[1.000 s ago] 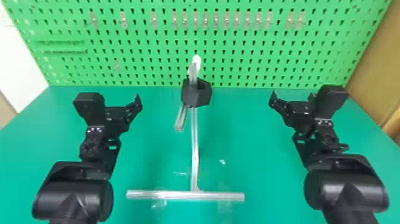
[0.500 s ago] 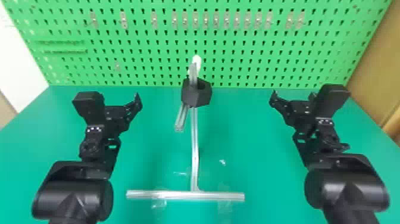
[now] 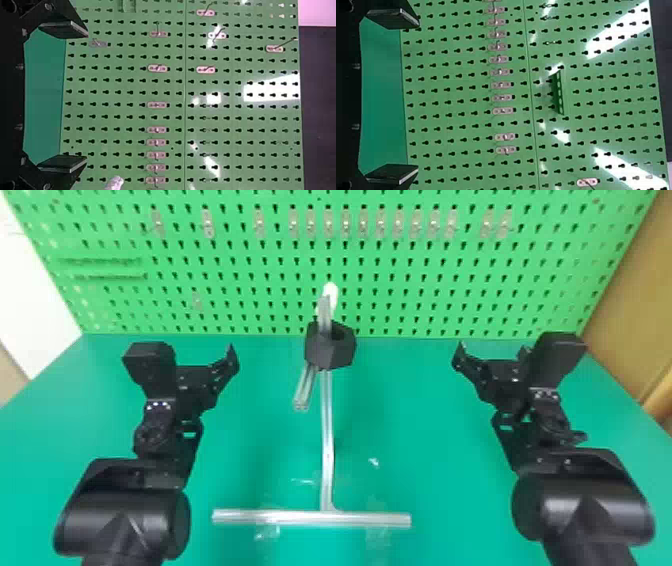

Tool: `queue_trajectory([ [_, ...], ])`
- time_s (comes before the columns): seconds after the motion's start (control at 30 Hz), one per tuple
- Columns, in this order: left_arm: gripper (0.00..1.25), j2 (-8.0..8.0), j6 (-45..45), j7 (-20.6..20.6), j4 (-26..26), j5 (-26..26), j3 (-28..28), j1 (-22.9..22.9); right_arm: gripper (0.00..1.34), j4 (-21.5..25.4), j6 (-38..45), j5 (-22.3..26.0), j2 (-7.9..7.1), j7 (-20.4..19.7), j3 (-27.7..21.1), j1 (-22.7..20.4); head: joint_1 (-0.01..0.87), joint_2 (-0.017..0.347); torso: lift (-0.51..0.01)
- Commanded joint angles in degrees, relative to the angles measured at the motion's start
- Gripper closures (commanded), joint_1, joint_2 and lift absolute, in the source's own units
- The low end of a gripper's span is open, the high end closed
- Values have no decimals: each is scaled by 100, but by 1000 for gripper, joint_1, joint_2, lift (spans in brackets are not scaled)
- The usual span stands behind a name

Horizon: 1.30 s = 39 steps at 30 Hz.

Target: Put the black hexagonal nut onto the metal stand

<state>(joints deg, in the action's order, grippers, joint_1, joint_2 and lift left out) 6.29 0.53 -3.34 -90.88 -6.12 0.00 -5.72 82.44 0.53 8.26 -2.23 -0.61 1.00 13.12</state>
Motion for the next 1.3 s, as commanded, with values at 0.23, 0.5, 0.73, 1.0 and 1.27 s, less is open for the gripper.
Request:
queue_trajectory([
  [0.23, 165, -5, 0, 0, 9, -12, 9, -17, 45, 0, 26, 18, -5, -1, 23, 24, 693, 81, -1],
  [0.5, 165, -5, 0, 0, 0, -30, 35, -8, 62, 35, 87, 44, -14, -1, 32, 32, 693, 81, -1],
  [0.73, 165, -5, 0, -9, 9, -30, 26, -8, 62, 61, 184, 88, -40, 8, 84, 50, 693, 81, -1],
  [1.0, 165, -5, 0, -9, 9, -38, 35, -8, 62, 79, 158, 44, -49, 8, 111, 50, 693, 81, -1],
  [1.27, 165, -5, 0, -18, 9, -38, 44, 10, 64, 132, 149, -88, -67, 8, 199, 59, 693, 81, -1],
])
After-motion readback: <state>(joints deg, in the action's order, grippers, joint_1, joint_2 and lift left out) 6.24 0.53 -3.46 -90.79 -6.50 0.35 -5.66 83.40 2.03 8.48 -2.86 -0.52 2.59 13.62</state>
